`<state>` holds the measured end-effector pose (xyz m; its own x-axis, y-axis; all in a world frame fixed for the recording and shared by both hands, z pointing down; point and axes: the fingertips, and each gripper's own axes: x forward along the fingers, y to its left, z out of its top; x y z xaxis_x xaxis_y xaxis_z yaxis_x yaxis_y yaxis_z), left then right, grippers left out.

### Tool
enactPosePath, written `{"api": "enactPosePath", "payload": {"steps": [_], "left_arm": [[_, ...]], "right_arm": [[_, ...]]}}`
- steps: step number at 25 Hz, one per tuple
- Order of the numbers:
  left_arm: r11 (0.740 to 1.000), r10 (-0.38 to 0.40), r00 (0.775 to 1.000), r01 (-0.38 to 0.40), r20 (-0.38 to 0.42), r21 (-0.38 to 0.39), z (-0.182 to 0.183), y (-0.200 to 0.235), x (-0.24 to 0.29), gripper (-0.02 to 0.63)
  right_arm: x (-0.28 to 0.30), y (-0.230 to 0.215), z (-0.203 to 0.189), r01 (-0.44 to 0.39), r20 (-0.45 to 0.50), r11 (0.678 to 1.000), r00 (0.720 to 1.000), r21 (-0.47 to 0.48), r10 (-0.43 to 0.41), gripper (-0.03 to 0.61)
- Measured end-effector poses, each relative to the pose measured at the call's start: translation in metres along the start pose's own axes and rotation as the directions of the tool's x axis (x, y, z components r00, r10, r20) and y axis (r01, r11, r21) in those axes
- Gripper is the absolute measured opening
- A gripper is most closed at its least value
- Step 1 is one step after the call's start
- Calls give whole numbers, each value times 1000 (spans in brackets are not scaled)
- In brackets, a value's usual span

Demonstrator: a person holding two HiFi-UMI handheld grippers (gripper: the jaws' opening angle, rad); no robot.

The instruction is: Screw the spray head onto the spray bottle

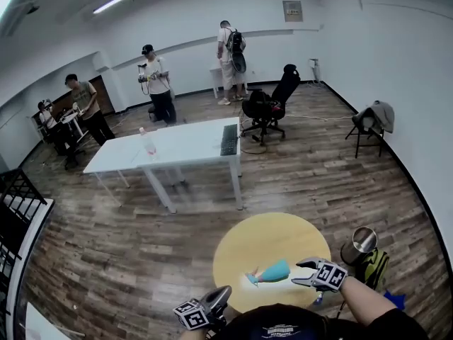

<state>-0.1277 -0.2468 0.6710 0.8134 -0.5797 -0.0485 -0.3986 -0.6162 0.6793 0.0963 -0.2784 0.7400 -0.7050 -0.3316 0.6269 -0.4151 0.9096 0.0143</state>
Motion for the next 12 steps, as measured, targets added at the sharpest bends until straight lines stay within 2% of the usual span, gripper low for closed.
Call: {"api": "enactPosePath", "payload": {"steps": [1, 3, 6, 9, 12], "left_arm": [[1000, -16, 1000, 15, -17, -2, 10, 16, 4, 11], [999, -38, 998, 37, -46, -6, 31, 44, 9, 11], [998, -55, 995, 55, -81, -5, 54, 79, 16, 11], [999, -35, 995, 33, -94, -14, 61, 101, 32, 11], [999, 25, 996, -29, -85, -40, 55, 105, 49, 11]], "right_arm": [[16, -6, -4, 1, -79, 999, 997, -48, -5, 289], [49, -17, -12, -29, -239, 988, 971, -150, -7, 328], [97, -34, -21, -126, -440, 955, 898, -269, -5, 357], [136, -54, -49, -239, -577, 904, 817, -353, -9, 359], [157, -62, -79, -352, -653, 841, 758, -411, -2, 359]]}}
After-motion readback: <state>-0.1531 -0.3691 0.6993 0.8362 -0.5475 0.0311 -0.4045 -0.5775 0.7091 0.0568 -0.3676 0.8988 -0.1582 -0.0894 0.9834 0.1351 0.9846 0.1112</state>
